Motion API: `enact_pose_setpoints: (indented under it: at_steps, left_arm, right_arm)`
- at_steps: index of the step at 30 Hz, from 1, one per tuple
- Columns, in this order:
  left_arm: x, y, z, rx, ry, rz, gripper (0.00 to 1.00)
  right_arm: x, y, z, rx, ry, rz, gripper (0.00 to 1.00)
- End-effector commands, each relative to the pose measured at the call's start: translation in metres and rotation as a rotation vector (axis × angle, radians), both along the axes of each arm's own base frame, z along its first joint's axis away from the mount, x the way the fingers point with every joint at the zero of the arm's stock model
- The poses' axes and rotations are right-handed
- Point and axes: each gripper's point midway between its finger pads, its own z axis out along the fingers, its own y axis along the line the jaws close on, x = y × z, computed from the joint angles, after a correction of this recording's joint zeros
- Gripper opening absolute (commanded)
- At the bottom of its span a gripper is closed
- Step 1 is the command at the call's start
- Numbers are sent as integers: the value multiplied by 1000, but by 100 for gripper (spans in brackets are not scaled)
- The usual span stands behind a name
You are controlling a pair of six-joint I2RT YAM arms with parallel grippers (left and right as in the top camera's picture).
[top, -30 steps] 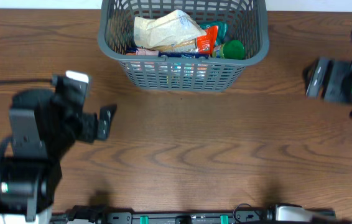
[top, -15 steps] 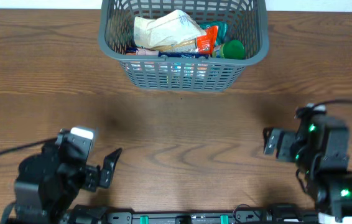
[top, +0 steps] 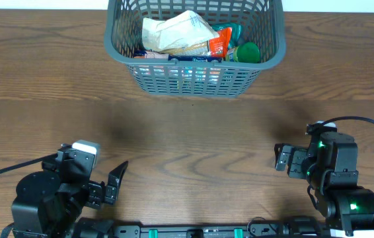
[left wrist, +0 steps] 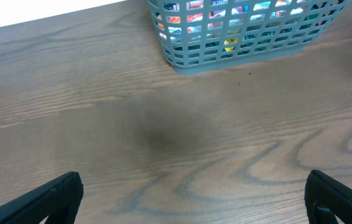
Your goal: Pack container
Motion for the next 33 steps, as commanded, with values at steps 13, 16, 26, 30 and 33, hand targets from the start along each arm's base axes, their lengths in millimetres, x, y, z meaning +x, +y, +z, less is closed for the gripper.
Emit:
enact_pose_setpoints:
  at_steps: [13, 16, 26, 30, 33]
  left_arm:
    - [0, 1, -2, 1, 8, 10, 99]
    - [0, 1, -2, 1, 8, 10, 99]
    - [0, 1, -2, 2, 7, 11, 99]
    - [0, 1, -2, 2, 8, 11, 99]
    - [0, 1, -2, 1, 8, 10, 99]
  right_arm:
    - [-9, -5, 16, -22, -102, -3, 99]
    - [-20, -5, 22, -22, -209, -2, 99]
    - [28, 18, 3, 54, -694, 99, 99]
    - [43, 25, -2, 43, -816, 131, 99]
    - [43, 16, -13, 8, -809, 83, 99]
